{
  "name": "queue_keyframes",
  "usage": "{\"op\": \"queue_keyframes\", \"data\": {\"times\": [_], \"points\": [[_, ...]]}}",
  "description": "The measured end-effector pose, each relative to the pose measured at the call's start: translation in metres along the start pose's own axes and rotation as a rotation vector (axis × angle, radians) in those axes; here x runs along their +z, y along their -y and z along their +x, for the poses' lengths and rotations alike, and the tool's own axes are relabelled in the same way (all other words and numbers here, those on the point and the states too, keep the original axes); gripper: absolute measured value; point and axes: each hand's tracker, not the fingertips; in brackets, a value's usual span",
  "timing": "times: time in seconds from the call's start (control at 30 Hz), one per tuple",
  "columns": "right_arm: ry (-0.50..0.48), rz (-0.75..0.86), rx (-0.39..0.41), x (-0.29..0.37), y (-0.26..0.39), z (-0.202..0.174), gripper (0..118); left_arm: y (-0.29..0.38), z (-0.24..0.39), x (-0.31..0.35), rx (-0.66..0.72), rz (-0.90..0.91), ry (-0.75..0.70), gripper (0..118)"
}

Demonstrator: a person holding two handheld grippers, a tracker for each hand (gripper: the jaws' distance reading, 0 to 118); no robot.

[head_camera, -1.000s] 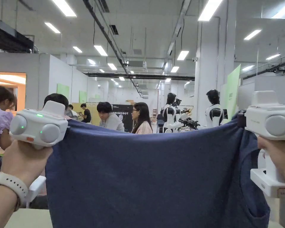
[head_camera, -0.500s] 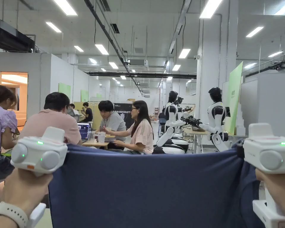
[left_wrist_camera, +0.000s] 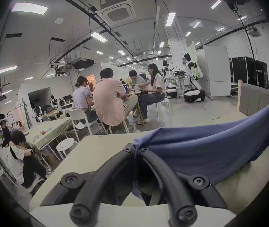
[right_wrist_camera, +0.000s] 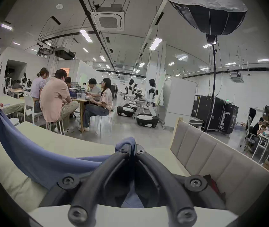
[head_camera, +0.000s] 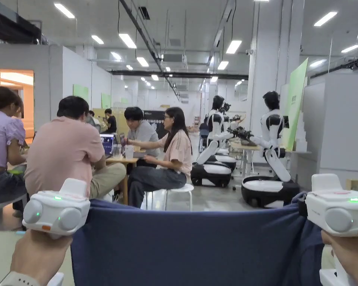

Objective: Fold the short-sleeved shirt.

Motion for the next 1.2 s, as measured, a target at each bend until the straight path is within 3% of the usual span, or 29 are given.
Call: {"op": "queue_keyframes", "data": {"times": [0.07, 0.2, 0.57, 0.67, 0.73, 0.77, 0.83, 0.87, 0.9, 1.0, 1.13, 1.17, 1.2], "points": [[0.0, -0.022, 0.015, 0.029, 0.018, -0.003, 2, 0.021, -0.006, 0.024, 0.009, -0.025, 0.031, 0], [-0.018, -0.088, 0.128, 0.087, 0.067, -0.009, 3, 0.08, -0.016, 0.08, 0.016, -0.066, 0.091, 0], [-0.166, -0.453, 0.098, 0.197, 0.317, -0.026, 3, 0.341, -0.02, 0.173, 0.079, -0.448, 0.197, 0], [-0.165, -0.52, 0.122, 0.208, 0.36, -0.035, 3, 0.378, -0.016, 0.177, 0.095, -0.467, 0.2, 0], [-0.15, -0.535, 0.056, 0.213, 0.369, -0.034, 7, 0.382, -0.016, 0.179, 0.133, -0.461, 0.211, 2], [-0.145, -0.538, 0.012, 0.215, 0.37, -0.033, 19, 0.382, -0.017, 0.176, 0.153, -0.452, 0.202, 10], [-0.162, -0.566, -0.045, 0.218, 0.366, -0.027, 85, 0.374, -0.02, 0.18, 0.168, -0.415, 0.187, 63], [-0.165, -0.555, -0.041, 0.222, 0.362, -0.028, 106, 0.367, -0.02, 0.183, 0.173, -0.387, 0.178, 83], [-0.168, -0.529, -0.041, 0.228, 0.357, -0.031, 115, 0.364, -0.019, 0.185, 0.179, -0.351, 0.185, 95], [-0.188, -0.422, -0.006, 0.243, 0.335, -0.042, 114, 0.345, -0.011, 0.198, 0.181, -0.297, 0.214, 92], [-0.219, -0.39, 0.045, 0.251, 0.317, -0.06, 80, 0.332, 0.016, 0.209, 0.089, -0.282, 0.225, 43], [-0.207, -0.39, 0.065, 0.251, 0.315, -0.064, 40, 0.331, 0.022, 0.211, 0.072, -0.298, 0.216, 0], [-0.191, -0.388, 0.086, 0.25, 0.314, -0.066, 1, 0.33, 0.021, 0.207, 0.049, -0.322, 0.204, 0]]}}
